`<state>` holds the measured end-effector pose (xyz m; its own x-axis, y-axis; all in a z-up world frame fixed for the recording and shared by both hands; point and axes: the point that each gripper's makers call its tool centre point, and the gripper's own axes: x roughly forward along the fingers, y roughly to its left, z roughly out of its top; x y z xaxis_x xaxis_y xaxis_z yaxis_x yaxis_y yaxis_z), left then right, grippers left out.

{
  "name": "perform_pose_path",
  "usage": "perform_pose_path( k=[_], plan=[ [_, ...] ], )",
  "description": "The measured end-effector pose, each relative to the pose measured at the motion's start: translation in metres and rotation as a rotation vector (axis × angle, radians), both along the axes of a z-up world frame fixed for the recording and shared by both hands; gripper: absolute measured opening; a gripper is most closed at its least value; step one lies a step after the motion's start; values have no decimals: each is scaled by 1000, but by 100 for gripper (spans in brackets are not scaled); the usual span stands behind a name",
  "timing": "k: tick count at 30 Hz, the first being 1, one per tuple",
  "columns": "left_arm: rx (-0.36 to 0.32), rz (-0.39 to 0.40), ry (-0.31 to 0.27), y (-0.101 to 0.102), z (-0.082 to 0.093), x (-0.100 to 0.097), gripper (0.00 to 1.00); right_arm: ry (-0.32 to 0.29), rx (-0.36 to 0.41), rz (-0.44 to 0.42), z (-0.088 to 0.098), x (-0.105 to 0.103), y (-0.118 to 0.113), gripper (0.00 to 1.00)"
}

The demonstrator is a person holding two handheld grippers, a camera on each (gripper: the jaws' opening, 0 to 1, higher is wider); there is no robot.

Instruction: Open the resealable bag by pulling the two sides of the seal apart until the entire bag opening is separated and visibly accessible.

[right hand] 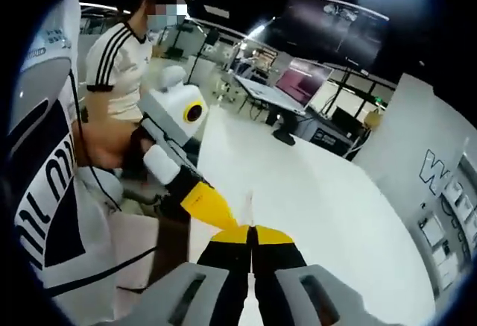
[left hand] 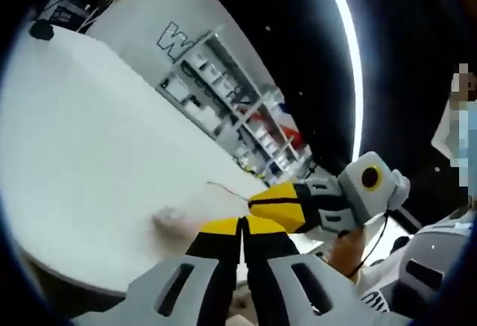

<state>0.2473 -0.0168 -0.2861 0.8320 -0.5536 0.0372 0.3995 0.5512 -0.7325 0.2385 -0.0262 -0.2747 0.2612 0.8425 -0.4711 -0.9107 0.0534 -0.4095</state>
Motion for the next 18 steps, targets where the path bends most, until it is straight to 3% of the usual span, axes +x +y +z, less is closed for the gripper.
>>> perform_pose_path(
  k=[3, 9, 18],
  plan=[
    [-114, -17, 25, -1, 4, 1, 13, -6, -4, 4, -1, -1, 0, 0],
    [-187, -12, 45, 6, 1, 7, 13, -8, 0, 15, 1, -2, -1, 0],
    [-212, -28, 60, 7, 2, 8, 5, 3, 9, 30, 1, -6, -1, 0]
  ],
)
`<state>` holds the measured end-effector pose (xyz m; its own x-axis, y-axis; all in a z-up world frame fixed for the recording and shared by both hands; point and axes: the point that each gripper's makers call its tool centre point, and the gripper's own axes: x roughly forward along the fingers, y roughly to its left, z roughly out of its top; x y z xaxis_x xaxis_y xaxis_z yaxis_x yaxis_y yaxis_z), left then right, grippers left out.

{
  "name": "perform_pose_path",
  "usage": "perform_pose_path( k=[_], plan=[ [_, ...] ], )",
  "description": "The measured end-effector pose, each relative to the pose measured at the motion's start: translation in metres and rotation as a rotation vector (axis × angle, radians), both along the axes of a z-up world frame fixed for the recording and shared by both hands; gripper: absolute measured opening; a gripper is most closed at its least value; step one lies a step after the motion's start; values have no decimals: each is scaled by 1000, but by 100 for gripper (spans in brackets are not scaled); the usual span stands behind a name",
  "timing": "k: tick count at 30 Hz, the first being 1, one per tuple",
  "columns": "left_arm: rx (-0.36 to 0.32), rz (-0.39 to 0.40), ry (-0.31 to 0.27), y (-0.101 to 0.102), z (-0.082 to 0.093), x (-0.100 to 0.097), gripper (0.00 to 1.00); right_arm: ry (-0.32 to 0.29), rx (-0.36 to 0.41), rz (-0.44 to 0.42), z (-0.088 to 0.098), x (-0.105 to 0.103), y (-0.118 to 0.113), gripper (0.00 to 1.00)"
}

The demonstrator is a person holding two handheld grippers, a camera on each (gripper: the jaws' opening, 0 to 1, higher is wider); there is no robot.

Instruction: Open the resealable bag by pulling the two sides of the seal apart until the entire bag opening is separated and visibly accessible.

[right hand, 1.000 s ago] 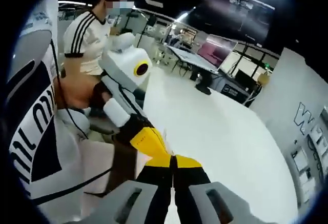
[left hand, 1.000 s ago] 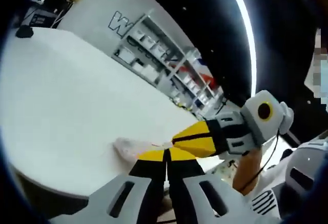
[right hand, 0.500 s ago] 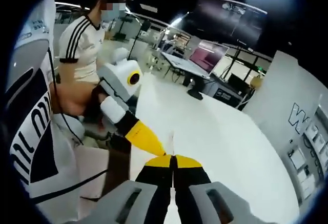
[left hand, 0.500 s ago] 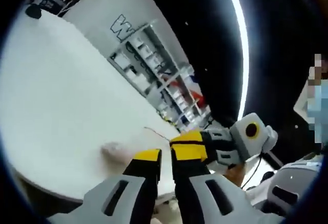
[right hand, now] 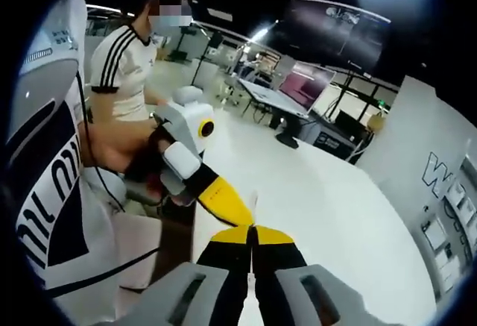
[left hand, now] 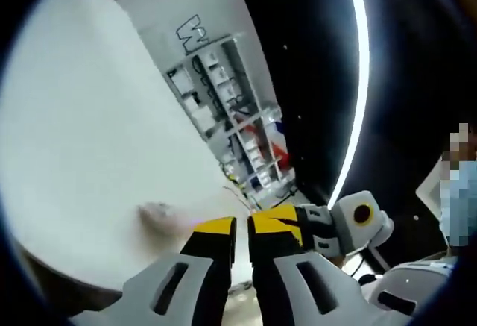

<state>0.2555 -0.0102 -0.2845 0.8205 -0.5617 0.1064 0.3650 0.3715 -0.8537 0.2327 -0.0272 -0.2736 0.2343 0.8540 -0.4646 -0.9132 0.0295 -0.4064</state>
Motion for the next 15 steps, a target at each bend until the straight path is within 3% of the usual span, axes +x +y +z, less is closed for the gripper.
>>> perform_pose_path(
  k=[6, 15],
  plan=[
    [21, -3, -25, 1, 2, -1, 1, 14, 0, 2, -2, 0, -1, 0],
    [153, 15, -26, 3, -3, -2, 0, 25, 6, -17, -4, 4, -2, 0]
  ],
)
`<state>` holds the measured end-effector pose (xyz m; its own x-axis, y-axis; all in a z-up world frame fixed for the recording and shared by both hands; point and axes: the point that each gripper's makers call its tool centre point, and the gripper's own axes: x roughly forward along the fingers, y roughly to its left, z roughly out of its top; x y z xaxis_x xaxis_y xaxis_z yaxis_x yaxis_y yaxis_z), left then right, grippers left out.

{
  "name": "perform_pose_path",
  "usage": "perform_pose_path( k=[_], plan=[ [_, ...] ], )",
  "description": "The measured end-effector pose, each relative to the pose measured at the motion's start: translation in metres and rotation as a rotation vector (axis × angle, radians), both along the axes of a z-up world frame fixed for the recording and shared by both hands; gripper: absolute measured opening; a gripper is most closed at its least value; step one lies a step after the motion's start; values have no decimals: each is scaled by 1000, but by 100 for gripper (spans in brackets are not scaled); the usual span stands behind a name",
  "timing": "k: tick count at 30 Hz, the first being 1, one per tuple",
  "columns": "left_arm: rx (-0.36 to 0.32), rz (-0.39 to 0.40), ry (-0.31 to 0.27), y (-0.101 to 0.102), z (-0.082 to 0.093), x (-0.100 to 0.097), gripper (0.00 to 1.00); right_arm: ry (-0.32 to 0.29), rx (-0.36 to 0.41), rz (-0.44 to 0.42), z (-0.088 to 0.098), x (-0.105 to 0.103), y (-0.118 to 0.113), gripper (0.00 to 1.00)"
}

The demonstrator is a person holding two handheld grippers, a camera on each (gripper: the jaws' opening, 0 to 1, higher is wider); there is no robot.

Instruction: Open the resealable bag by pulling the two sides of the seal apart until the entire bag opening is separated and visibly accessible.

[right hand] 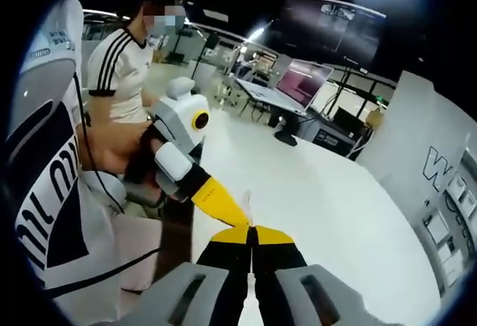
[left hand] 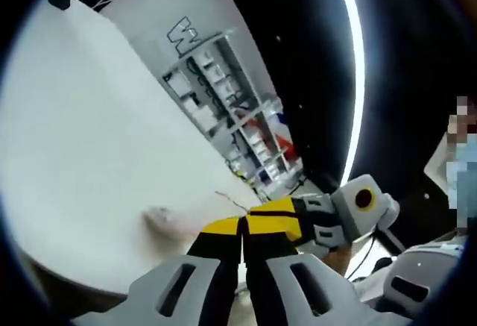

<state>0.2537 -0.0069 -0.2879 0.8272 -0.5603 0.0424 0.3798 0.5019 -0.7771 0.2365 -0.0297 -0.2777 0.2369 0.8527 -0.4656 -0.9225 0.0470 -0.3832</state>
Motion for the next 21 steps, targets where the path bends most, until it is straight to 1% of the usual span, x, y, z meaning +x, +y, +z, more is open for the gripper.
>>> perform_pose_path(
  k=[2, 3, 4, 6, 7, 9, 12, 13, 14, 16, 17, 18, 20, 21],
  plan=[
    [24, 3, 1, 0, -1, 0, 0, -11, -7, -3, -1, 1, 0, 0],
    [41, 5, 7, 0, -4, 0, 0, -47, -6, -23, 2, 6, -2, 0],
    [83, 13, 26, 2, -12, 1, 0, -71, -6, -34, 5, 8, -3, 0],
    [22, 4, 31, 1, -11, 0, 0, -48, 6, -23, 10, 6, -3, 0],
    [19, -1, 33, 1, -12, 0, 0, -34, 13, -19, 10, 5, -3, 0],
    [27, -16, 32, -1, -12, -1, 0, -37, 5, -25, 9, 8, -4, 0],
    [51, -15, 25, 0, -10, -3, 0, -38, 5, -27, 8, 8, -5, 0],
    [55, -16, 25, 0, -10, -3, 0, -49, 11, -33, 9, 10, -5, 0],
    [62, -17, 27, 0, -11, -3, 0, -73, 24, -50, 13, 15, -6, 0],
    [71, -24, 29, 0, -11, -4, 0, -146, 60, -102, 23, 28, -9, 0],
    [74, -25, 27, 6, -21, -1, 1, -170, 71, -115, 26, 32, -10, 0],
    [73, -25, 21, 9, -23, 0, 1, -184, 82, -124, 28, 35, -11, 0],
    [74, -23, 17, 10, -24, 0, 1, -140, 78, -112, 23, 32, -10, 0],
    [76, -22, 16, 10, -26, 1, 1, -138, 89, -99, 23, 30, -8, 0]
  ],
)
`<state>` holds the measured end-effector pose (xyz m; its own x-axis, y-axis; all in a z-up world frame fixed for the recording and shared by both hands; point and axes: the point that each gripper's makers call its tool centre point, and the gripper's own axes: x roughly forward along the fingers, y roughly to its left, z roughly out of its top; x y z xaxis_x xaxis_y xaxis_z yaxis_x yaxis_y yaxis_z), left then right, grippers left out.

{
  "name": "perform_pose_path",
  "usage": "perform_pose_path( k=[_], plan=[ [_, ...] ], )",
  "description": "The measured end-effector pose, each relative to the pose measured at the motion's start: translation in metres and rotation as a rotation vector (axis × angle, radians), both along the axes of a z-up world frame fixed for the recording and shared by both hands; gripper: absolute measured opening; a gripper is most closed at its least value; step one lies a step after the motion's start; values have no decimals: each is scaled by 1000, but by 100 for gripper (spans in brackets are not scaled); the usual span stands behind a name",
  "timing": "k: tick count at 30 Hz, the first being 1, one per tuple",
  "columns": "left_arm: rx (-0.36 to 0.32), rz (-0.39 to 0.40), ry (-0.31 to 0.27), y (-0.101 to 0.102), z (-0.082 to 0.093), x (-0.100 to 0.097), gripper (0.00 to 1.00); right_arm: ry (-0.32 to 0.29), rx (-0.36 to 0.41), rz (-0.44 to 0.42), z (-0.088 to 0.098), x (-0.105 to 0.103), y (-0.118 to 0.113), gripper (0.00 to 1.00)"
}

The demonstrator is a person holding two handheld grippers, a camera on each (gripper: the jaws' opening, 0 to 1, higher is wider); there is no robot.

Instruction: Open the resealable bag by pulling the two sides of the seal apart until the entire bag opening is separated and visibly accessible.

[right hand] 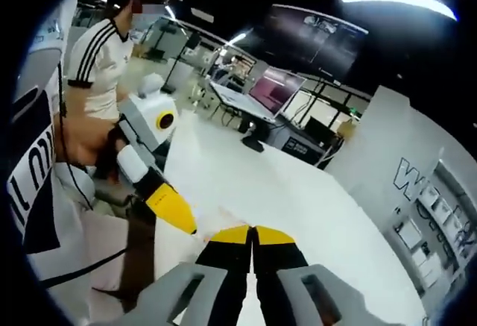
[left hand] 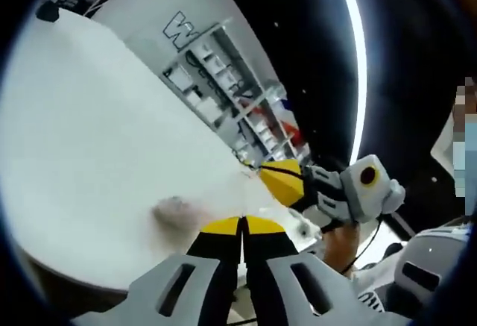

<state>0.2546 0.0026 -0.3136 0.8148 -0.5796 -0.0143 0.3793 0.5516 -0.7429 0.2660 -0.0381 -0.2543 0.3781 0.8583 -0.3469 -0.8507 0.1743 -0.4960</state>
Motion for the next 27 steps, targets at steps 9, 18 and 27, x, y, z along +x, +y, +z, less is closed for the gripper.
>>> perform_pose_path(
  k=[9, 18, 27],
  plan=[
    [20, -8, -1, -2, -2, -3, 1, 4, -120, 84, -30, -17, 11, 13],
    [70, -16, 4, 2, -9, -1, 1, -41, -45, 14, -18, 2, 15, 0],
    [99, -24, -14, 5, -11, -1, 1, -193, 51, -102, 9, 28, 10, 0]
  ],
)
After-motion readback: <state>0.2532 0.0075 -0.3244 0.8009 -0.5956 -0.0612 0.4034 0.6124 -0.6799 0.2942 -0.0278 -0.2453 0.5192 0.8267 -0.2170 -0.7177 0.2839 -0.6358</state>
